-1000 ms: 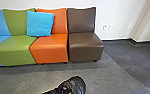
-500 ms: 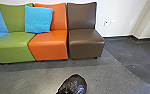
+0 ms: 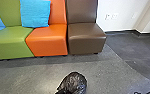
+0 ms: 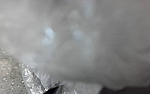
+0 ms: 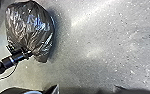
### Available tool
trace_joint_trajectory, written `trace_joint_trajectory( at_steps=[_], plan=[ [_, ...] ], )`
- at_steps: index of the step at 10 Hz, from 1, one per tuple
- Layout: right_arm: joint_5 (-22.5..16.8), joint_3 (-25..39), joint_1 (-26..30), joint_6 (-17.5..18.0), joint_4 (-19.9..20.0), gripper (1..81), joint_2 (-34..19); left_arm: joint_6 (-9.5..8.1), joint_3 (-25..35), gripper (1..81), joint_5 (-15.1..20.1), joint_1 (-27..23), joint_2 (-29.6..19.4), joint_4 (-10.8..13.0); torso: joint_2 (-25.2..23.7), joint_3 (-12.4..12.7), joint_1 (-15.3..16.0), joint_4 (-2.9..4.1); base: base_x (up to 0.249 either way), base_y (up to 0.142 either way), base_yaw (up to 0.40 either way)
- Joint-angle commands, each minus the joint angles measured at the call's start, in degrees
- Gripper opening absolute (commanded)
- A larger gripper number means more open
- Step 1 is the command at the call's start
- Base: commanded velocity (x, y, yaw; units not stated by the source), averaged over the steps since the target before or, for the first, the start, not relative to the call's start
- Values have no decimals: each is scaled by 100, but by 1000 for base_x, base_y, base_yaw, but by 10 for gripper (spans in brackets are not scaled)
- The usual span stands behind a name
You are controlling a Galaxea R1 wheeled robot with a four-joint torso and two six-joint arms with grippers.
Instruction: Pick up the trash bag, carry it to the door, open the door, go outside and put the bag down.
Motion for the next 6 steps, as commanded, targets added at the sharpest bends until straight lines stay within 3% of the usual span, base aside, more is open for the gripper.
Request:
trace_joint_trajectory(
  at_steps=[1, 5, 6],
  plan=[
    [-311, 183, 451, 22, 147, 811, -369, -36, -43, 811, 299, -373, -41, 30, 0, 0, 0, 0, 0, 0, 0],
    [-311, 183, 398, 22, 129, 811, -377, 0, -43, 811, 299, -346, -58, 30, 0, -2, 0, 0, 0, 0, 0],
    [-311, 192, 398, 22, 129, 811, -377, 8, -43, 10, 299, -338, -67, 21, 0, -2, 0, 0, 0, 0, 0]
  ],
)
